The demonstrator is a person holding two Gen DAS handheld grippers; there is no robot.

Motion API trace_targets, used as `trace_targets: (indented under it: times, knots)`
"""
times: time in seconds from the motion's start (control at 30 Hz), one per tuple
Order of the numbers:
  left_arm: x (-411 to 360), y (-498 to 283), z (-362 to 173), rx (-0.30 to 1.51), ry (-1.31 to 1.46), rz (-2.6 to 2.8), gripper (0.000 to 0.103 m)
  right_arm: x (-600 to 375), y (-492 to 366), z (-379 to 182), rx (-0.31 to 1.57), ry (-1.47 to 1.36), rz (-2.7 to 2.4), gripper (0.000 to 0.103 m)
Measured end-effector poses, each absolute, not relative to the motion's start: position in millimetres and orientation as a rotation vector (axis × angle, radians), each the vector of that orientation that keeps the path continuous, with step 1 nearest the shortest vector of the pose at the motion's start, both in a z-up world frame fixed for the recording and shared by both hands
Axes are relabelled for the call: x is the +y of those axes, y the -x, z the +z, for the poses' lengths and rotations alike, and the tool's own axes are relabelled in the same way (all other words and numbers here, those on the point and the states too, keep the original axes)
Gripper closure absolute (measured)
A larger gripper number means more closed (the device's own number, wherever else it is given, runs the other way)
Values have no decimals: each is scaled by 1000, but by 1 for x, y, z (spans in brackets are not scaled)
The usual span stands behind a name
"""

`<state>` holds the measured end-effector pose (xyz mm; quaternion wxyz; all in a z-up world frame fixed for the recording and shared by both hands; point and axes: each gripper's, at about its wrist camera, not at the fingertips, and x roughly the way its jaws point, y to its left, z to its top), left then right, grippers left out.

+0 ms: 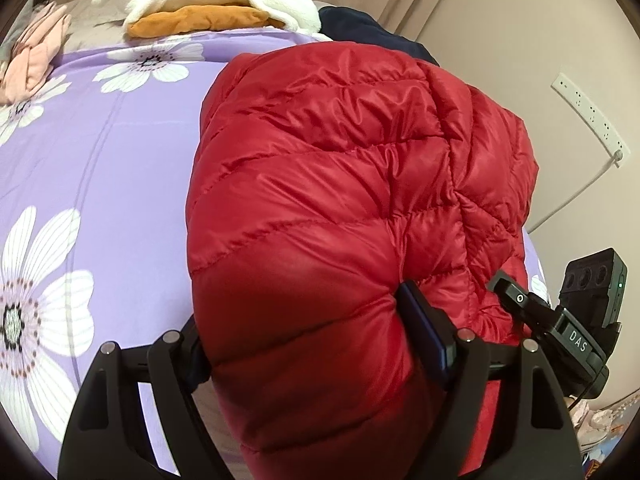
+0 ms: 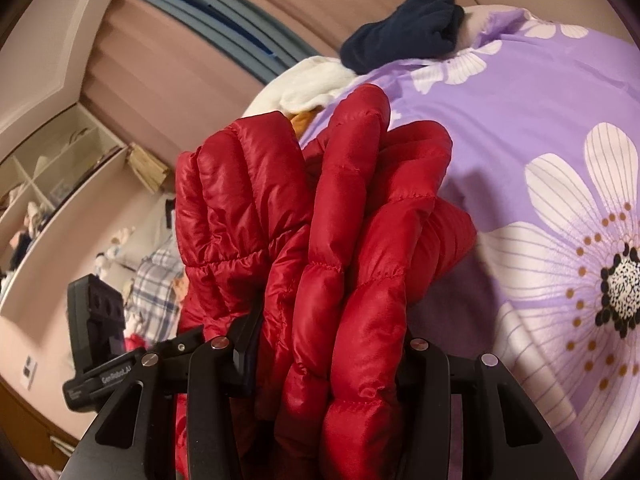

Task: Fold large clothes
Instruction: 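Lift the grasped end with both grippers and fold it over the jacket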

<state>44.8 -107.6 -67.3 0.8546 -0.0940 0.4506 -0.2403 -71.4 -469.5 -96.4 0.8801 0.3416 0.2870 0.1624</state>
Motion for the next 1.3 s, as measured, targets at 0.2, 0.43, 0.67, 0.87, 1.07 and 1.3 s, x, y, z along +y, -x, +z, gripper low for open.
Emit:
trace_targets:
  times: [0.2,0.43,0.67,0.87,1.07,1.3]
  knots:
    - [-103,-40,-68,938,221,-486,22,-463,66,-92,594,-683,378,56]
    - [-97,-37,-62,902,240,-459,23,-453,58,-84,580,-655,436,56]
    - [-92,-36,-60,878,262,-430,23,-439,48,-76,576,-626,481,56]
    - [-87,-30,-58,855,276,-409,23,-432,42,-71,573,-608,512,56]
    - [-82,-24,-56,837,292,-390,23,-425,35,-68,576,-596,540,56]
    - [-76,-19,-54,815,313,-370,23,-414,32,-62,574,-570,567,56]
